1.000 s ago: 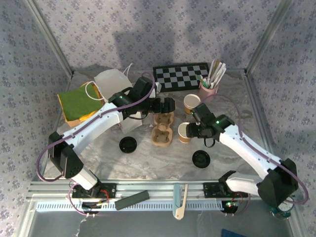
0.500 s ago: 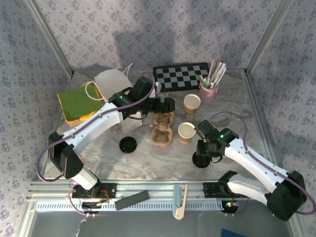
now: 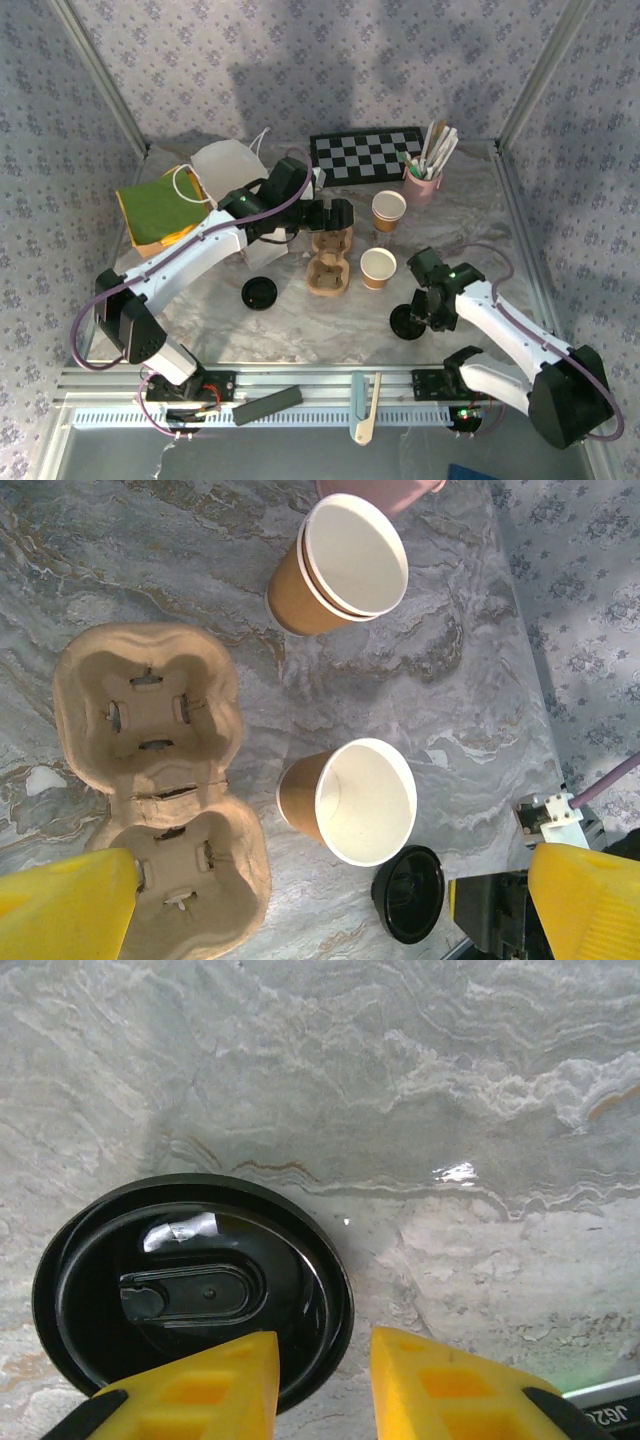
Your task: Pack the takeout coffee
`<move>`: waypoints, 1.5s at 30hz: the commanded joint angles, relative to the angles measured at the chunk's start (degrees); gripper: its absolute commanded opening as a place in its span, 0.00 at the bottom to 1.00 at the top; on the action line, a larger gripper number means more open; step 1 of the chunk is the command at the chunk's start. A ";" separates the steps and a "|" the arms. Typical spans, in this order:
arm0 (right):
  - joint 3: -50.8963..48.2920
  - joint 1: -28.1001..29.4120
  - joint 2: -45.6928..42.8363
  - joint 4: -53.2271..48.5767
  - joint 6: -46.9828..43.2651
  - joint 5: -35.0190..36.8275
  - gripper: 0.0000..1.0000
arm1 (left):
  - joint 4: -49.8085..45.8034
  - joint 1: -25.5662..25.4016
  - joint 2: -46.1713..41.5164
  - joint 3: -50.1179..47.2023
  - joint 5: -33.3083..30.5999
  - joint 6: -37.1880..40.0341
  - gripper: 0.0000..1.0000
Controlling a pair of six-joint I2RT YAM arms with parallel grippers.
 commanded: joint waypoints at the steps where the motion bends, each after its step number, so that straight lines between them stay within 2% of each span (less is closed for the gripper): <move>1: -2.10 -1.93 1.53 1.55 0.99 -2.04 0.27 | 0.90 0.24 -1.94 -0.16 -0.10 0.73 1.00; 9: -3.49 -5.40 2.33 5.02 -1.25 -3.65 0.27 | 0.73 0.32 -1.60 0.20 0.04 0.70 1.00; 23: -1.72 -5.65 6.77 4.62 -3.32 -3.34 0.26 | 1.16 0.30 -2.80 -0.91 0.04 0.07 1.00; 27: -1.76 -5.65 6.82 5.45 -3.93 -4.25 0.22 | 1.43 0.26 -3.30 -1.50 -0.02 -0.19 1.00; 29: -1.78 -5.63 7.05 6.04 -4.03 -4.84 0.14 | 1.54 0.28 -3.51 -1.71 0.02 -0.37 1.00; 31: -1.81 -5.65 6.97 6.26 -3.73 -5.10 0.10 | 1.48 0.25 -3.75 -1.88 0.06 -0.51 1.00; 33: -1.97 -5.66 6.33 5.92 -3.46 -5.42 0.07 | 1.36 0.29 -4.10 -1.88 0.00 -0.58 1.00; 38: -0.55 -6.44 0.57 3.01 -2.41 -6.66 0.05 | 1.59 0.25 -4.74 -1.72 0.11 -0.99 1.00; 45: 4.78 -13.22 -8.33 1.76 -5.22 -12.95 0.02 | 3.63 0.27 -4.78 -0.24 1.62 -2.60 1.00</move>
